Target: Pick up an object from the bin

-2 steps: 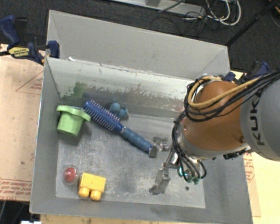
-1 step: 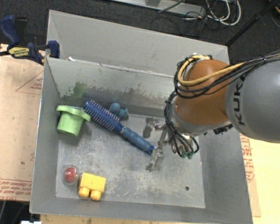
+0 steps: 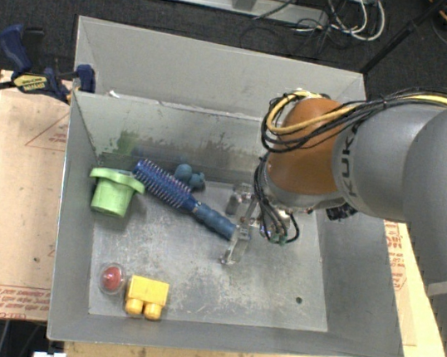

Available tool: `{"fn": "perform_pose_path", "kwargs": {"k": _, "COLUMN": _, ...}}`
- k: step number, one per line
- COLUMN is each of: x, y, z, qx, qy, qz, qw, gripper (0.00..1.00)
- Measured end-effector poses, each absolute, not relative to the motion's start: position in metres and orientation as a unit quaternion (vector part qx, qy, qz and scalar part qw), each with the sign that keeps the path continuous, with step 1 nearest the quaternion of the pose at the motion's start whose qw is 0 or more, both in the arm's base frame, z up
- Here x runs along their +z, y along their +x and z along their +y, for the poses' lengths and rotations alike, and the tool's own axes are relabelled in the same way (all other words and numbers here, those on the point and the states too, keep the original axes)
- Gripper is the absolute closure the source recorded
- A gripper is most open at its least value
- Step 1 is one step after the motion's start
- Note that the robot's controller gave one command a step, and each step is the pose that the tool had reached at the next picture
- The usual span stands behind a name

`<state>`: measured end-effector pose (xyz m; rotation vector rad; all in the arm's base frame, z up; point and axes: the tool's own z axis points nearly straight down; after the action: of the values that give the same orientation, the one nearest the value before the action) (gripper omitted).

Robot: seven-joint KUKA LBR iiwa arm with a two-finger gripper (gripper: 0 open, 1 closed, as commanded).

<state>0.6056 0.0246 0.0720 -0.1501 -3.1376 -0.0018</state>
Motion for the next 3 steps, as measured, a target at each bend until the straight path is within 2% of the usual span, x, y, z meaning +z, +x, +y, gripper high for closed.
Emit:
{"fn": "perform_pose_path", "kwargs": {"k": 1, "x": 0.074, "y": 0.607, "z": 0.025, "qx": -0.001, "qy": -0.048, "qz": -0.999, "qw": -0.001, "gripper": 1.0}}
{"fn": "perform_pose_path", "kwargs": {"k": 2, "x": 0.269, "y": 0.639, "z": 0.02, "qx": -0.001, "qy": -0.091, "qz": -0.996, "qw": -0.006, "gripper": 1.0}}
{"fn": "perform_pose_path", "kwargs": {"k": 3, "x": 0.264, "y": 0.638, "z": 0.021, "qx": 0.0, "qy": -0.091, "qz": -0.996, "qw": -0.002, "gripper": 0.0}}
